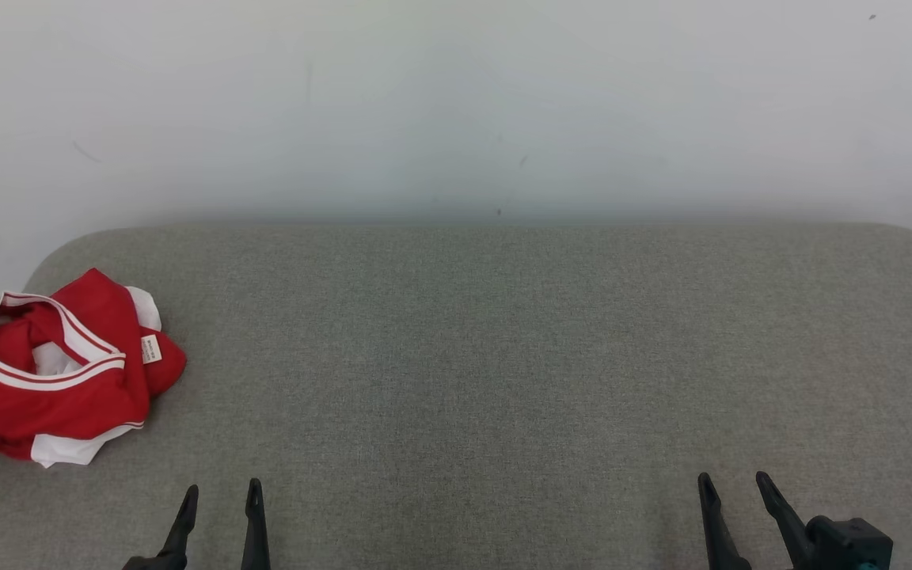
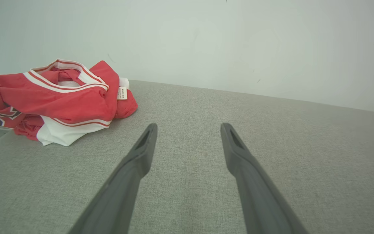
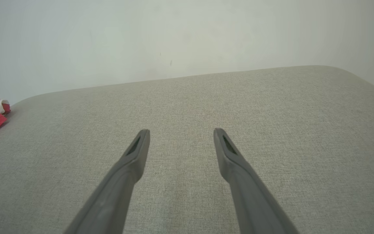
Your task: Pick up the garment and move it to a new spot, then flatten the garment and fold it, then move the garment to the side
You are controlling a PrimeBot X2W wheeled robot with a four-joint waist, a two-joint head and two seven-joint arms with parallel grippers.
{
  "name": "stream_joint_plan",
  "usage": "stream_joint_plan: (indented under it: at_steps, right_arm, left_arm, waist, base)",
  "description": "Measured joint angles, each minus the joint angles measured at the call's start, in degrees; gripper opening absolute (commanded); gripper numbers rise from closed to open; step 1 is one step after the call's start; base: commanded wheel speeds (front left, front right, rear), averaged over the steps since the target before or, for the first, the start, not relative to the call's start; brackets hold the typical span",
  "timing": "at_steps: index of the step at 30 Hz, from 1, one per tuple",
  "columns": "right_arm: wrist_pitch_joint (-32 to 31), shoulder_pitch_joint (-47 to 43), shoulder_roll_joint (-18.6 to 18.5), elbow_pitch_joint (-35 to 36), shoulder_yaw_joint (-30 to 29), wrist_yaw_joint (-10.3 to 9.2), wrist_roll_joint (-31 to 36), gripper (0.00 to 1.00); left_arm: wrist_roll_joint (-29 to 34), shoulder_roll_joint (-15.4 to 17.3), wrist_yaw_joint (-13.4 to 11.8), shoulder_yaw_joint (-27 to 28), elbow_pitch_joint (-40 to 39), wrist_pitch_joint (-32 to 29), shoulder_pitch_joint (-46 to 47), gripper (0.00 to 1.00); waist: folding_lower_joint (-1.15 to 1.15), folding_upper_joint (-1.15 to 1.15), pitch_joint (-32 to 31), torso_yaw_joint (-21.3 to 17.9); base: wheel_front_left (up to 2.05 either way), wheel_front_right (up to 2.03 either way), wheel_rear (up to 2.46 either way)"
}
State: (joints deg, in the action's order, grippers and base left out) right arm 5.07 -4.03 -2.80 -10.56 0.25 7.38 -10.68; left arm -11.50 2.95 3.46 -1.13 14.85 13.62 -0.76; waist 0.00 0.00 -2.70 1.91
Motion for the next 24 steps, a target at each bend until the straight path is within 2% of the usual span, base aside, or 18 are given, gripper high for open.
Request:
stream_joint_plan:
  at_steps: [13,24]
  right_arm:
    - [1.0,-0.7,0.0,0.6,0.2,0.01,5.1,1.00]
    - [1.1,-0.8,0.0,0.3,0.3,0.01,5.1,1.00]
  left_arm:
    - [4.8,0.0,-0.5,-0.6,0.3,1.3,0.0,1.00]
    - [5.1,0.0,-0.5,-0.5,0.4,1.4,-0.2,1.00]
  waist:
    - [0.00,0.00,-0.2,0.3]
    - [0.00,0.00,-0.2,0.4]
  base:
    - [0.00,0.00,0.00]
    - [0.00,0.00,0.00]
